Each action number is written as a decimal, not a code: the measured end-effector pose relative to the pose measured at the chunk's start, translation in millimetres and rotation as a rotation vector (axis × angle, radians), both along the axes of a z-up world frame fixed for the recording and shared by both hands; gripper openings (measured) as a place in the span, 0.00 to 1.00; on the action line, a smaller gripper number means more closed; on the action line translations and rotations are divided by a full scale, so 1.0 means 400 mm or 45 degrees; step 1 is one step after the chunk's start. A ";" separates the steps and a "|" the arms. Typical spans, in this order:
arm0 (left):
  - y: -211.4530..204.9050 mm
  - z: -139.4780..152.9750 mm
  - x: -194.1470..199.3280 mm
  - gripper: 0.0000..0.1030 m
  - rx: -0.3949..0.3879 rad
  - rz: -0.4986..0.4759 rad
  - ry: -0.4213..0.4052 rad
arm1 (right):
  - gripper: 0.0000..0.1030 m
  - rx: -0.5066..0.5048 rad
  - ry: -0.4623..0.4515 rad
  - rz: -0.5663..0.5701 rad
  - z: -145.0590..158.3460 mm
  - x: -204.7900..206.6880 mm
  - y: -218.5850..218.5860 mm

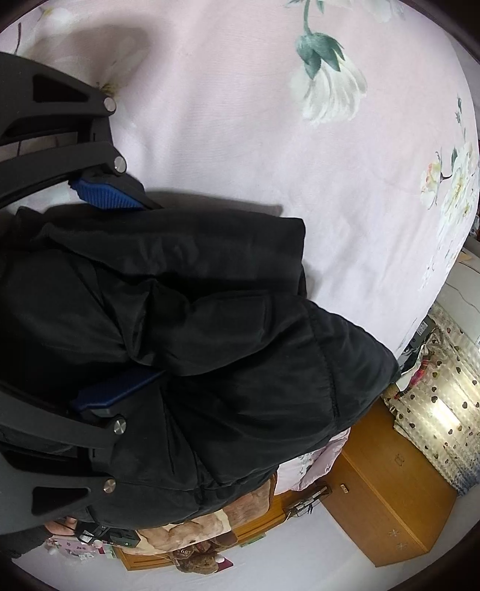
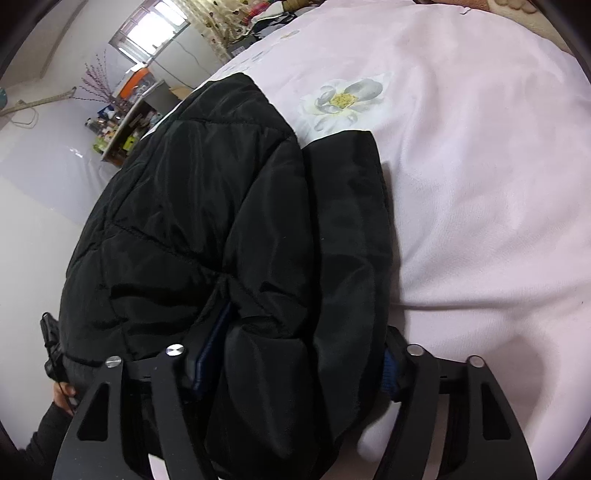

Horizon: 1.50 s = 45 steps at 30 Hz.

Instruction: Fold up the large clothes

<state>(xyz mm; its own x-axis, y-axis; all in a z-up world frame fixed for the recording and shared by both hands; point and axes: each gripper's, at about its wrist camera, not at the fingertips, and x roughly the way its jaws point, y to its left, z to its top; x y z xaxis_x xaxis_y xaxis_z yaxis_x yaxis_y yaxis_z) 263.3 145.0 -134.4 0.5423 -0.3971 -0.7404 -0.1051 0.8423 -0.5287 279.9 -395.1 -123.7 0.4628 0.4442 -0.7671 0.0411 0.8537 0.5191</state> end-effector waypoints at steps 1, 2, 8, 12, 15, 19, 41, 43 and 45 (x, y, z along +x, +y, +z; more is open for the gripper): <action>0.002 -0.004 0.006 0.80 -0.016 0.002 0.011 | 0.65 0.014 0.002 0.001 -0.004 0.002 -0.003; 0.005 -0.009 0.009 0.82 -0.028 0.001 0.021 | 0.65 0.040 0.011 -0.001 -0.012 0.011 -0.006; 0.002 -0.006 0.025 0.82 -0.036 -0.041 0.062 | 0.46 0.061 -0.002 0.012 -0.009 0.020 -0.007; -0.008 0.005 0.022 0.68 -0.011 -0.071 0.047 | 0.40 0.005 -0.018 0.040 0.009 0.012 0.004; -0.028 0.011 0.029 0.62 0.042 -0.067 0.043 | 0.40 0.031 0.007 0.026 -0.007 0.039 0.004; -0.049 0.040 0.030 0.44 0.127 -0.065 0.041 | 0.41 0.004 0.038 0.024 -0.009 0.063 0.009; -0.058 0.328 -0.134 0.23 0.289 -0.013 -0.226 | 0.22 -0.087 -0.242 0.013 0.249 -0.128 0.010; -0.046 0.342 -0.133 0.23 0.296 -0.009 -0.243 | 0.22 -0.086 -0.257 0.020 0.261 -0.114 0.023; -0.034 0.356 -0.125 0.23 0.301 -0.002 -0.259 | 0.22 -0.087 -0.279 0.030 0.270 -0.103 0.035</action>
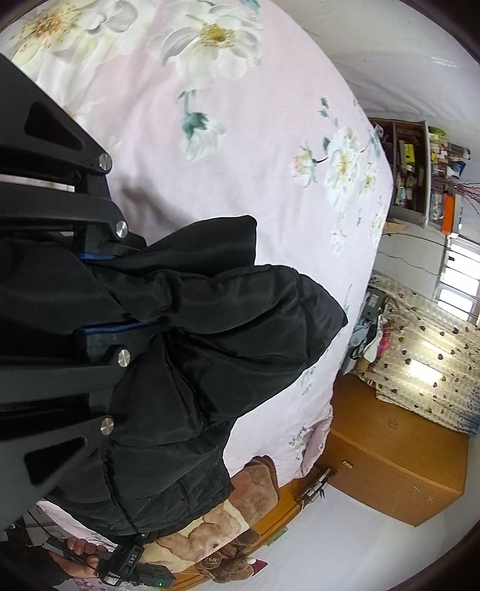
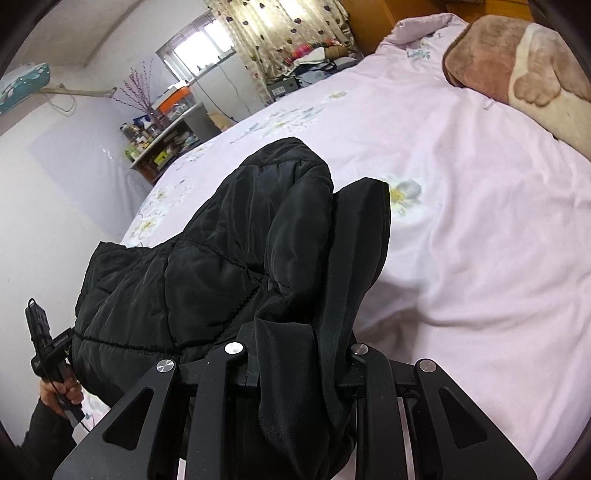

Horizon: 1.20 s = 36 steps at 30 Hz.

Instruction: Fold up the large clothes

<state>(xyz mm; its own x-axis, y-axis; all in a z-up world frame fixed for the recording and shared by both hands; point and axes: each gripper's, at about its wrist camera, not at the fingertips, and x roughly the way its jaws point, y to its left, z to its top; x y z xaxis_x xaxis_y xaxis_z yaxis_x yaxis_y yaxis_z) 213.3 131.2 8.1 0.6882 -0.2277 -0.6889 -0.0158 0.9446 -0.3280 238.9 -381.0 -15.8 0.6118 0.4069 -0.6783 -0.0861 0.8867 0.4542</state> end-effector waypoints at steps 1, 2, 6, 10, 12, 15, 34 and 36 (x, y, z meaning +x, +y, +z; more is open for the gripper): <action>0.005 0.008 0.002 0.23 0.003 0.001 -0.009 | 0.22 -0.003 -0.007 0.005 0.010 0.015 0.014; 0.012 0.017 0.007 0.23 0.007 0.006 -0.019 | 0.22 -0.001 -0.020 0.011 0.018 0.027 0.024; 0.044 0.053 0.042 0.23 0.024 0.024 -0.056 | 0.22 -0.009 -0.059 0.042 0.045 0.069 0.060; 0.094 0.080 0.088 0.24 0.039 0.047 -0.091 | 0.22 -0.005 -0.100 0.070 0.059 0.129 0.099; 0.119 0.085 0.118 0.23 0.045 0.059 -0.097 | 0.22 0.002 -0.112 0.081 0.061 0.172 0.127; 0.141 0.091 0.169 0.24 0.060 0.072 -0.105 | 0.22 0.007 -0.122 0.092 0.058 0.224 0.164; 0.234 -0.229 0.293 0.33 0.002 0.174 0.129 | 0.40 0.013 0.126 0.048 -0.242 0.408 0.237; 0.237 -0.222 0.293 0.38 -0.004 0.183 0.143 | 0.44 0.010 0.134 0.033 -0.236 0.405 0.231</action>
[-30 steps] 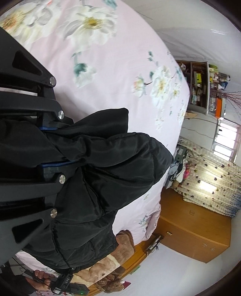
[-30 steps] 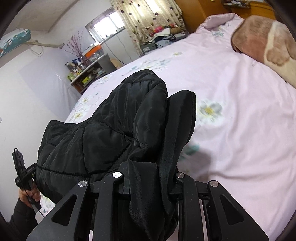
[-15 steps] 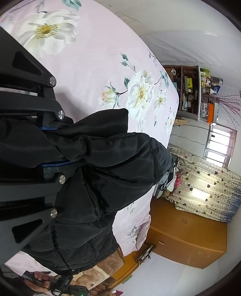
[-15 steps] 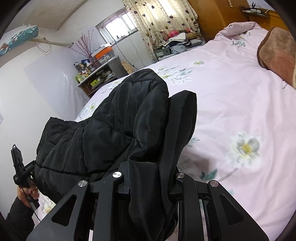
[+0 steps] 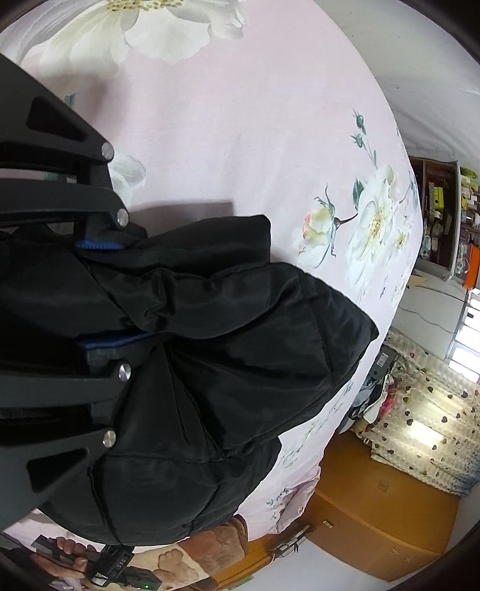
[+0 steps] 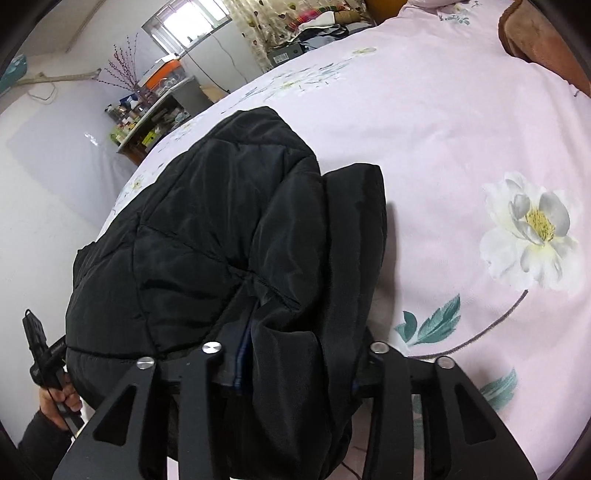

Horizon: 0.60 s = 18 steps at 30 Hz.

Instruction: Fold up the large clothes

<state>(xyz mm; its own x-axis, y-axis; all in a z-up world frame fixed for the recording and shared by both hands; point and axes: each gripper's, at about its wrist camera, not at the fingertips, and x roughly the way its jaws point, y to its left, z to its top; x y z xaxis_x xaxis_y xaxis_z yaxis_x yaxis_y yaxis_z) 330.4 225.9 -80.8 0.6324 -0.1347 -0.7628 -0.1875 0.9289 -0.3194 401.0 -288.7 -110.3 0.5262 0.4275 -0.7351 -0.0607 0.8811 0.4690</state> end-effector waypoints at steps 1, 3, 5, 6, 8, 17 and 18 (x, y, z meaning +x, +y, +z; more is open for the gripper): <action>0.004 0.006 -0.001 0.41 -0.009 0.007 0.007 | 0.47 0.006 0.007 -0.010 0.006 -0.002 -0.005; 0.011 0.023 -0.017 0.43 -0.025 0.031 0.019 | 0.49 0.003 0.014 -0.026 0.022 -0.010 -0.013; 0.023 0.043 -0.035 0.43 -0.027 0.052 0.010 | 0.50 -0.029 -0.001 -0.050 0.057 -0.033 -0.024; 0.026 0.062 -0.052 0.43 -0.013 0.067 -0.009 | 0.50 -0.044 -0.015 -0.059 0.073 -0.040 -0.019; 0.035 0.099 -0.084 0.42 0.019 0.103 -0.076 | 0.50 -0.100 -0.088 -0.090 0.123 -0.072 -0.024; -0.053 0.126 -0.009 0.42 0.118 -0.045 -0.109 | 0.50 -0.214 -0.210 0.056 0.200 -0.072 0.085; -0.060 0.103 0.011 0.42 0.131 -0.049 -0.075 | 0.50 -0.224 -0.193 0.064 0.187 -0.067 0.092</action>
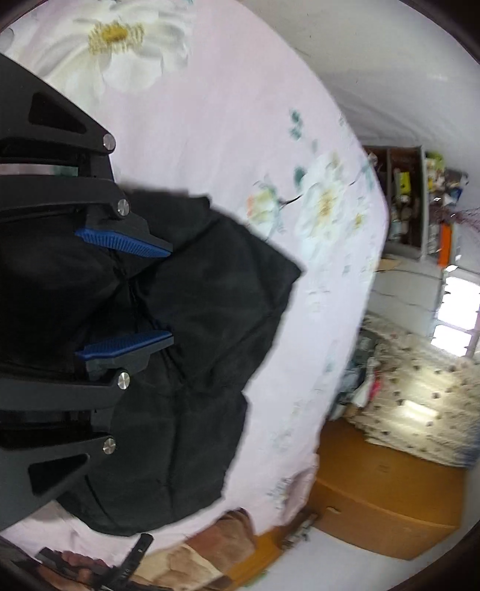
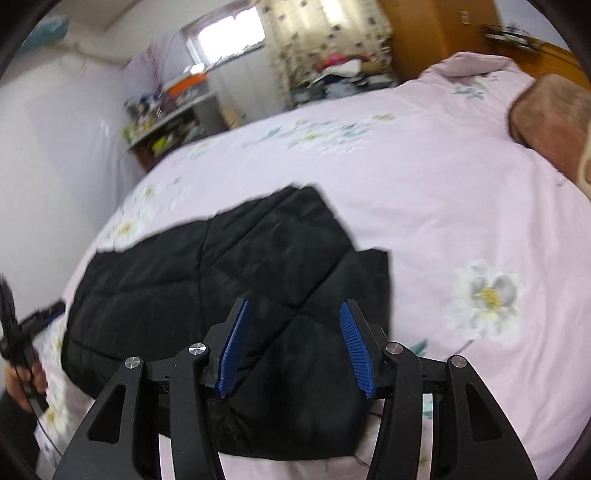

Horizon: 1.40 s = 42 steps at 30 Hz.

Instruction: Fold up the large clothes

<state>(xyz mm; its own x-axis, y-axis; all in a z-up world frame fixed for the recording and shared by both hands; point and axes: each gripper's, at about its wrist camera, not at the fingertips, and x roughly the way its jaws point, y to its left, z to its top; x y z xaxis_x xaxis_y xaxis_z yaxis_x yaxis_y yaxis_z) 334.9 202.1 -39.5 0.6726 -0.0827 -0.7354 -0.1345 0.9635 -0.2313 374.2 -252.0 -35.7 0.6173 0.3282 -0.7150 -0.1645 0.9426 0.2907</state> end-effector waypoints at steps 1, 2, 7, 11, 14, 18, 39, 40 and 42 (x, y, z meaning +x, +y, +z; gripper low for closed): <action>-0.002 -0.018 0.016 0.42 0.006 0.004 0.027 | 0.50 -0.028 0.042 -0.004 -0.026 0.017 0.010; -0.002 -0.031 0.023 0.42 0.001 0.006 0.040 | 0.50 -0.038 0.070 -0.006 -0.051 0.028 0.010; -0.008 -0.026 0.022 0.42 0.003 0.008 0.025 | 0.50 -0.044 0.087 -0.003 -0.073 0.033 0.007; -0.029 0.011 -0.022 0.42 0.041 0.008 -0.001 | 0.50 -0.039 0.080 -0.025 -0.041 0.016 0.001; -0.043 0.037 -0.065 0.42 0.038 0.015 -0.010 | 0.50 -0.013 0.073 -0.047 -0.014 -0.022 -0.001; -0.081 0.080 -0.147 0.42 0.033 0.011 -0.036 | 0.50 0.001 0.030 -0.045 0.034 -0.087 0.008; -0.326 0.212 -0.567 0.54 0.133 -0.135 -0.108 | 0.50 -0.117 -0.123 0.078 0.197 -0.542 0.123; -0.332 0.212 -0.586 0.55 0.134 -0.140 -0.107 | 0.50 -0.121 -0.125 0.082 0.198 -0.561 0.126; -0.344 0.212 -0.619 0.55 0.135 -0.152 -0.083 | 0.50 -0.121 -0.112 0.091 0.199 -0.599 0.133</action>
